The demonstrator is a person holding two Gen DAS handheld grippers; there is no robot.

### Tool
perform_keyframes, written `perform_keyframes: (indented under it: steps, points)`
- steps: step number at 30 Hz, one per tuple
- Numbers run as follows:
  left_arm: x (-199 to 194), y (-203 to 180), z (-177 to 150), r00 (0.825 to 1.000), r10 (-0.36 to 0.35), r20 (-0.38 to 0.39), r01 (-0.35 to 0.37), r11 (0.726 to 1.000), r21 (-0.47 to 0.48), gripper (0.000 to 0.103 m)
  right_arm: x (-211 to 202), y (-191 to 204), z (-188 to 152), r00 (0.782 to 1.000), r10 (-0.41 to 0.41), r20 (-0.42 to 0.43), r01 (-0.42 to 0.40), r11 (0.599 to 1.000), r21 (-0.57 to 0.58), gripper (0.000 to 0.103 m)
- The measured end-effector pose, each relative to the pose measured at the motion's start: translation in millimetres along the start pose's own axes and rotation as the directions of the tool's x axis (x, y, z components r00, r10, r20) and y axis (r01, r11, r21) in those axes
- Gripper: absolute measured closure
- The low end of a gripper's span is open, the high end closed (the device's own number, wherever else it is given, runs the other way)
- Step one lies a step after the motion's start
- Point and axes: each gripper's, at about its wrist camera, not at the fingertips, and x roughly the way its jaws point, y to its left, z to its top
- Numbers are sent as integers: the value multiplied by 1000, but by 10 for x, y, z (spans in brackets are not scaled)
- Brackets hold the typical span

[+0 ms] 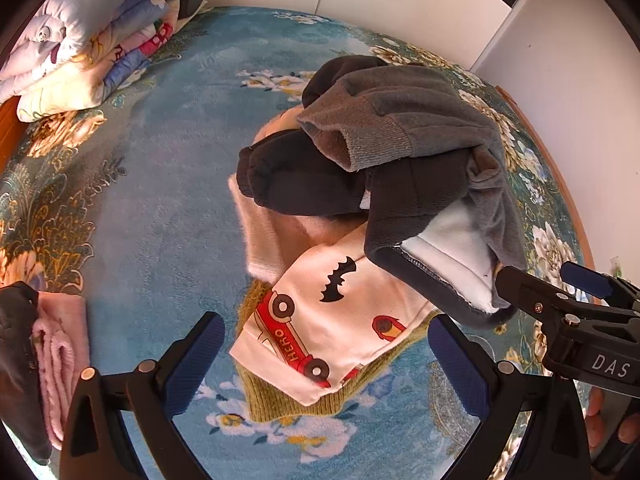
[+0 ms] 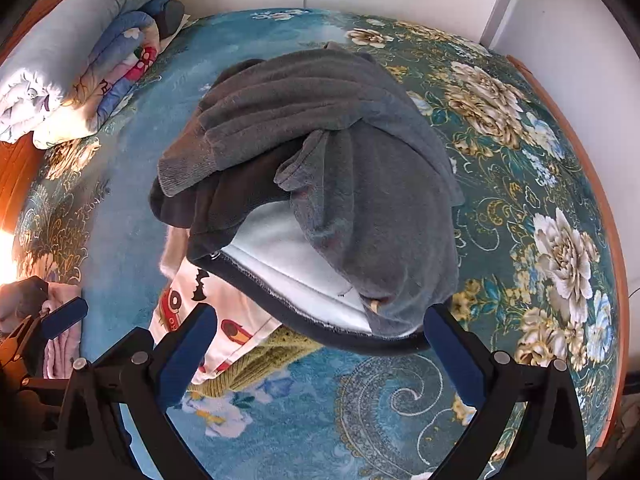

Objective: Fold clothes
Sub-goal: 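Reach both grippers toward the grey garment on the clothes pile, then grasp the grey garment with the right gripper and lift it off the pile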

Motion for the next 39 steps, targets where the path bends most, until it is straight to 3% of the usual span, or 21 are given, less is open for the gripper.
perform_keyframes:
  steps: [8,14,16,19,21,22,23,24,26,33,39]
  points:
    - [203,75,-9,1000,-12,-22,11,1000,-27,0,161,13,64,1000,10,-4,-10,999,-38,0]
    - [162,375,-172,999,17,-38,-20,997,-71,0,299,161,579,994,-69,88,85,978,-192,0]
    - [124,521,-267,998,43,-51,-47,994,-95,0,402,298,767,990,-97,98,120,954,-275,0]
    - [39,726,-402,995,68,-66,-77,988,-134,0,511,468,940,978,-158,132,197,910,-365,16]
    - [-7,808,-462,994,82,-73,-93,984,-149,0,560,489,1052,978,-164,127,199,916,-350,39]
    - [-30,860,-500,993,91,-77,-102,982,-156,0,583,491,1097,981,-160,112,189,922,-338,42]
    - [-59,893,-511,992,96,-77,-107,981,-161,0,605,495,1137,983,-156,96,180,927,-328,57]
    - [-110,904,-514,993,97,-73,-108,981,-162,0,580,482,1173,984,-154,93,176,934,-310,78]
    - [-213,927,-520,993,100,-65,-110,980,-165,0,434,408,1276,983,-145,110,169,955,-245,96]
    - [-574,1006,-542,993,112,-36,-116,977,-176,0,-518,-154,1685,952,-157,262,172,984,-36,97]
    - [-984,956,-560,993,121,11,-117,980,-164,0,-1562,-941,1760,899,-196,392,147,977,151,98]
